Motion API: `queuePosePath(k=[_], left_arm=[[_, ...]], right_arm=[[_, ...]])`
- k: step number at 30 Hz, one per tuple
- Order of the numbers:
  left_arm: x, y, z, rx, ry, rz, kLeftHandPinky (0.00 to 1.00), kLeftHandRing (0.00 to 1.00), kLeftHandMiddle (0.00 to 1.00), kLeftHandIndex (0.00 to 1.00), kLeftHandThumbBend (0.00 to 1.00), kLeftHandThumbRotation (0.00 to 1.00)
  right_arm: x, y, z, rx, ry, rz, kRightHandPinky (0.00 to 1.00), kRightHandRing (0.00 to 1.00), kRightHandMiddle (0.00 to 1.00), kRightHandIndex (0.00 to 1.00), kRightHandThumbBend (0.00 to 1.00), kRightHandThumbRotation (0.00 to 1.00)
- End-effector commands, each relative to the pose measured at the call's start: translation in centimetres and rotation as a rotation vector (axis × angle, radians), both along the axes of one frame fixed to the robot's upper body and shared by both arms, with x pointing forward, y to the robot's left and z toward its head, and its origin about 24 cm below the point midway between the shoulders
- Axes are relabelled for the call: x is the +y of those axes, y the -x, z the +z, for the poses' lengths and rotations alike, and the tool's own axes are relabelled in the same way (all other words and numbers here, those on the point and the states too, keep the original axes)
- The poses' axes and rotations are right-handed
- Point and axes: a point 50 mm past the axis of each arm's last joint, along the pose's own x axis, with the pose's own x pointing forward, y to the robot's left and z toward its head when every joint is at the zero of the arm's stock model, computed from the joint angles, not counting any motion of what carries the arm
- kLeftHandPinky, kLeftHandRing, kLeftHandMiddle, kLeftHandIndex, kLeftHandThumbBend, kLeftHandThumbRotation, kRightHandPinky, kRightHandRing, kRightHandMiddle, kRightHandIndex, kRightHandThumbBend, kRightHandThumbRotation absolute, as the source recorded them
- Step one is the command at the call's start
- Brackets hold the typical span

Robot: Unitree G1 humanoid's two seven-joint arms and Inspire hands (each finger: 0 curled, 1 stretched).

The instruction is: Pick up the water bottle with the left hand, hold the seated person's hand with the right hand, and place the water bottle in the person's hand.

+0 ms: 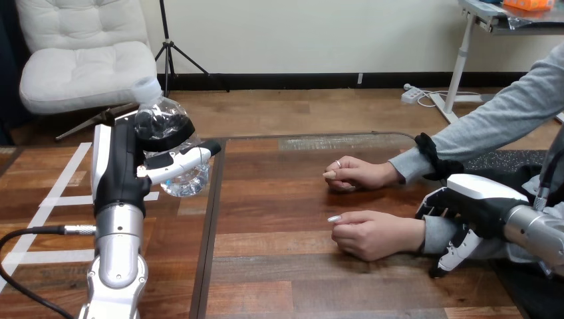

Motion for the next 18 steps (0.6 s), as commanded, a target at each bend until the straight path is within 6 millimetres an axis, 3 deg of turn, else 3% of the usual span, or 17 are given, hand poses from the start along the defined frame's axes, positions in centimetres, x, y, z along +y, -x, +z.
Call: queuePosePath(k=[1, 18], left_arm=[[-0.13, -0.75, 3.05, -0.127, -0.014, -0.015, 0.31, 0.37, 0.41, 0.41, 0.76, 0.00], [-0.08, -0.70, 2.93, -0.132, -0.007, -0.022, 0.32, 0.38, 0.41, 0.41, 0.75, 0.00]], right_arm=[[-0.77, -1.41, 2.76, -0.053, 0.047, -0.004, 0.58, 0.65, 0.69, 0.67, 1.00, 0.10], [-0.94, -1.55, 2.87, -0.042, 0.092, -0.011, 0.56, 0.63, 0.68, 0.67, 1.00, 0.11]])
